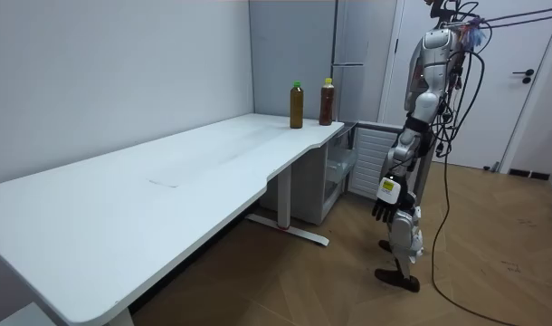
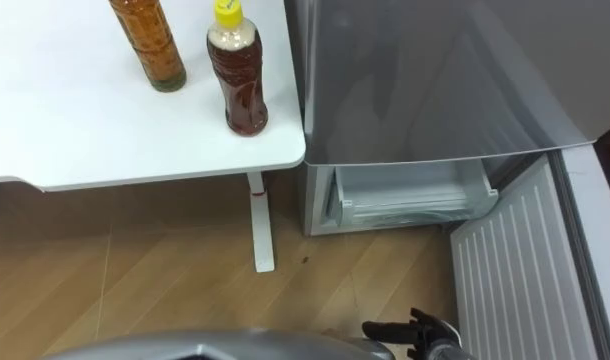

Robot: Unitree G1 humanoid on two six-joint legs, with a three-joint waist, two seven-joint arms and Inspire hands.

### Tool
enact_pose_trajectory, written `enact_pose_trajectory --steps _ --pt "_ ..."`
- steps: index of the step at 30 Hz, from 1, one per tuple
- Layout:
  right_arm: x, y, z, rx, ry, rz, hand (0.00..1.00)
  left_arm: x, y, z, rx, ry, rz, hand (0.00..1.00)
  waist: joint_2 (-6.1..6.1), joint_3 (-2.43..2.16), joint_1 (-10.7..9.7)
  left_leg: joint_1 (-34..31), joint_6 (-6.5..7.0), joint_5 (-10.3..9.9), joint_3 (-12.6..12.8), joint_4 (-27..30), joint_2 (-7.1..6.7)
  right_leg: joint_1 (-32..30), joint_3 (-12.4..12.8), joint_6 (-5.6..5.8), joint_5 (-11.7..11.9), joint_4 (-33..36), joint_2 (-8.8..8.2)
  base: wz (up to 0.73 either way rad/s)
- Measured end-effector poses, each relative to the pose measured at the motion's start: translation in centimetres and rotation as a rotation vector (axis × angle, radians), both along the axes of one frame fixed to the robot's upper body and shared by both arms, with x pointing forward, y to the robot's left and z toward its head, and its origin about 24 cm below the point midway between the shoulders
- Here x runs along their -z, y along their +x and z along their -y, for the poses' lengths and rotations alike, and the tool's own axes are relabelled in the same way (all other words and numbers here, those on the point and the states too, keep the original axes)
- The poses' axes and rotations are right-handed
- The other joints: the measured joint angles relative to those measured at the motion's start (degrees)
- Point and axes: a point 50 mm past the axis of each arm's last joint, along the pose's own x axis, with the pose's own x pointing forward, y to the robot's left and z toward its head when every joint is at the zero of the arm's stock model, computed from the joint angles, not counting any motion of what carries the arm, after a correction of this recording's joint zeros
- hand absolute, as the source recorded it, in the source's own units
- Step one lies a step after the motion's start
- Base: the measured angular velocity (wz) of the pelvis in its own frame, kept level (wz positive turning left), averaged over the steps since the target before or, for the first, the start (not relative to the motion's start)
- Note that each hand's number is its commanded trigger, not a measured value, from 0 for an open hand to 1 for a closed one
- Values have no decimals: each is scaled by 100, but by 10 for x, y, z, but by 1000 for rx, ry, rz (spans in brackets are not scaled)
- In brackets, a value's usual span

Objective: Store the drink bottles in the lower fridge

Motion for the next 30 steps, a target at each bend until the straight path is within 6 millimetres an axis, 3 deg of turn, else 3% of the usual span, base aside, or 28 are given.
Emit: enact_pose_trajectory --steps 20,30 --pt "0 -1 0 3 -1 -4 0 0 -3 0 -11 -4 -19 0 -21 6 -2 -9 0 0 -61 35 -7 5 32 -12 -10 -7 4 1" --pt "1 3 0 7 -15 -14 0 -2 -2 -10 -236 72 71 0 -29 -2 7 18 0 0 -122 82 -13 88 -63 -15 -15 -17 -6 3"
